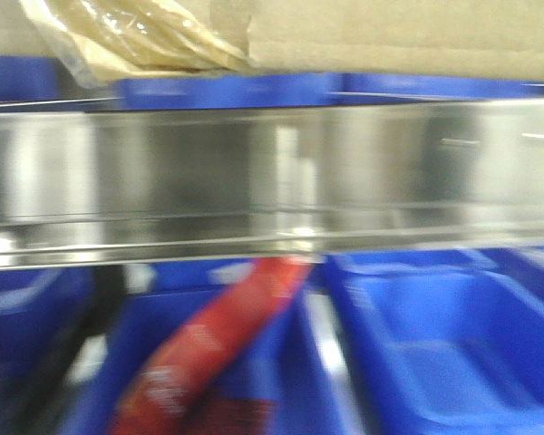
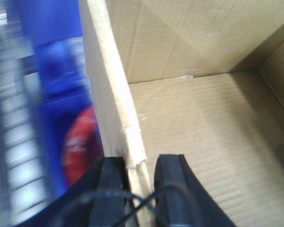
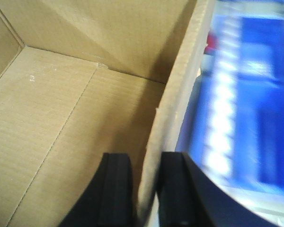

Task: Grab carton from right shelf to conveyor
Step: 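Lift the carton off the shelf with both grippers, then hold the carton with both grippers while driving toward the conveyor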

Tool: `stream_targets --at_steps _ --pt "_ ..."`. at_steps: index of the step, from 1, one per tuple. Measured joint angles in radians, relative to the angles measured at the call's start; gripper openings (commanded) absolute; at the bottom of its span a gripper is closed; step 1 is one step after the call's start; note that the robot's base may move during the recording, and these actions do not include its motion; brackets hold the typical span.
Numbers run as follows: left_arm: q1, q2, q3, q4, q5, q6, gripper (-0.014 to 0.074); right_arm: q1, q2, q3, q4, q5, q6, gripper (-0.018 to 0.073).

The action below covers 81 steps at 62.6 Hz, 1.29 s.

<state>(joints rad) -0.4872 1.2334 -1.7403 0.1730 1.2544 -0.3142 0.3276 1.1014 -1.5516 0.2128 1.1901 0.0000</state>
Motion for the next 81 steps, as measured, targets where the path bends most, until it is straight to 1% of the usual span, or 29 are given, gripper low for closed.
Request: stream_targets --at_steps 81 --pt "0.0 0.0 0.0 0.0 -0.002 0.0 -0.0003 0.0 0.0 0.0 0.0 0.0 0.0 -0.007"
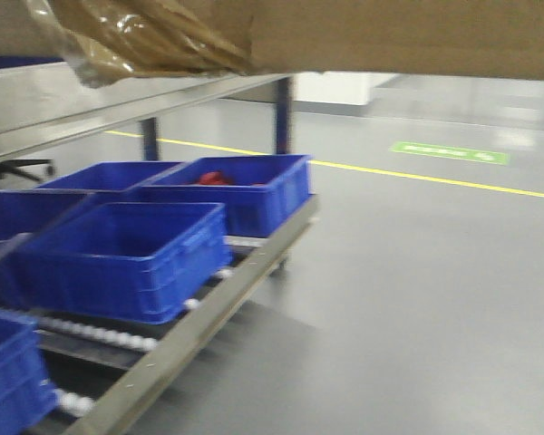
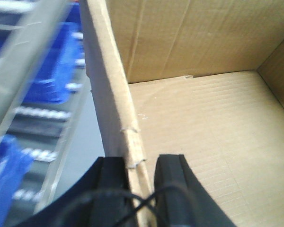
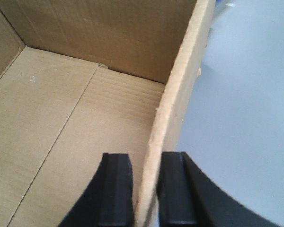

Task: Grab carton from right shelf to conveyor
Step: 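Hold the carton with both grippers while driving toward the conveyor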

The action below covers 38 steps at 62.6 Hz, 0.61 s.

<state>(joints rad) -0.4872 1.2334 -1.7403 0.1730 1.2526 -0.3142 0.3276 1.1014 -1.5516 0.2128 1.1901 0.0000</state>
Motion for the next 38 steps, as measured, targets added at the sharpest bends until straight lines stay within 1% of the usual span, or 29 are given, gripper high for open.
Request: stream_targets --at_steps 38 --pt "0.0 0.0 0.0 0.0 0.0 0.0 -0.0003 0.0 0.0 0.0 0.0 0.0 0.0 -0.007"
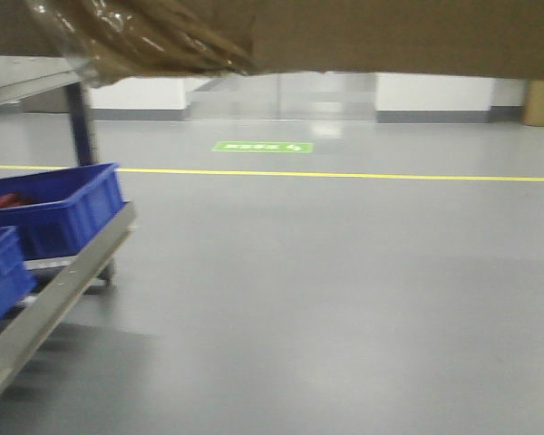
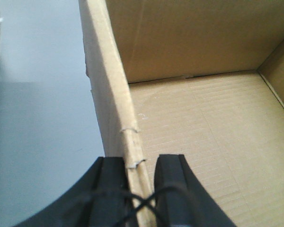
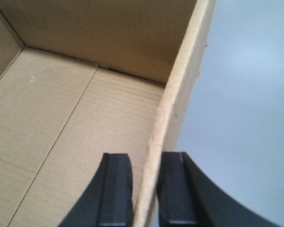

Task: Grab carton from right shelf to conveyor
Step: 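Hold the carton with both grippers while driving toward the conveyor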

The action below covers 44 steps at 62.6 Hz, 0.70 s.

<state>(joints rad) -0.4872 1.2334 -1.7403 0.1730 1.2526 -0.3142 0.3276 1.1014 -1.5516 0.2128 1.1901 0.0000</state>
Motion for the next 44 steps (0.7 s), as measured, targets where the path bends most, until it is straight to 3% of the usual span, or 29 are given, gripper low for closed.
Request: stream_targets --at_steps 44 --pt "0.0 0.0 0.0 0.0 0.0 0.0 -0.0003 0.0 0.0 0.0 0.0 0.0 0.0 -0.007"
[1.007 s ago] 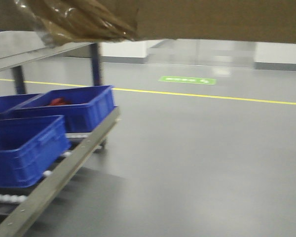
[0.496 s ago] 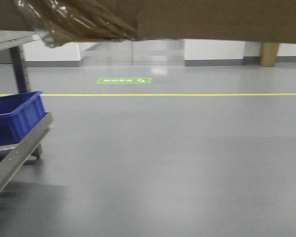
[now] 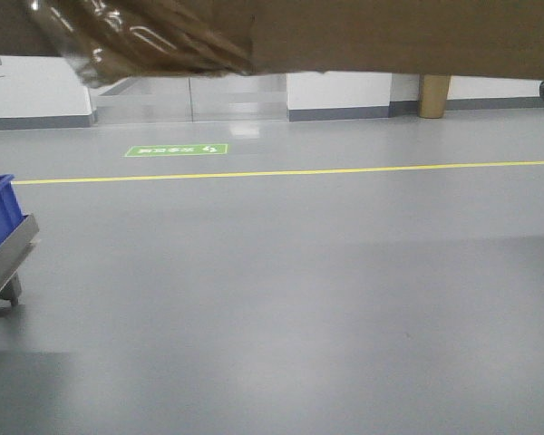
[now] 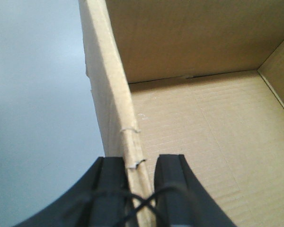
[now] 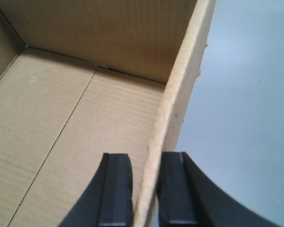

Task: Grab carton from right shelf to conveyor
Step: 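Hold the carton with both grippers while driving toward the conveyor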

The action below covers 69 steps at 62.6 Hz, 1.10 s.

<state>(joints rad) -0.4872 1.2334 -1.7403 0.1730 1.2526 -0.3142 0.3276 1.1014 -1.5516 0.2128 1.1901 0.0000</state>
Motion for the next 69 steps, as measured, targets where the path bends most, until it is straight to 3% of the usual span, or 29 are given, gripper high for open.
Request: stream_targets --at_steps 69 --pt "0.0 0.0 0.0 0.0 0.0 0.0 -0.0003 0.0 -0.001 0.0 0.0 0.0 0.0 -0.007"
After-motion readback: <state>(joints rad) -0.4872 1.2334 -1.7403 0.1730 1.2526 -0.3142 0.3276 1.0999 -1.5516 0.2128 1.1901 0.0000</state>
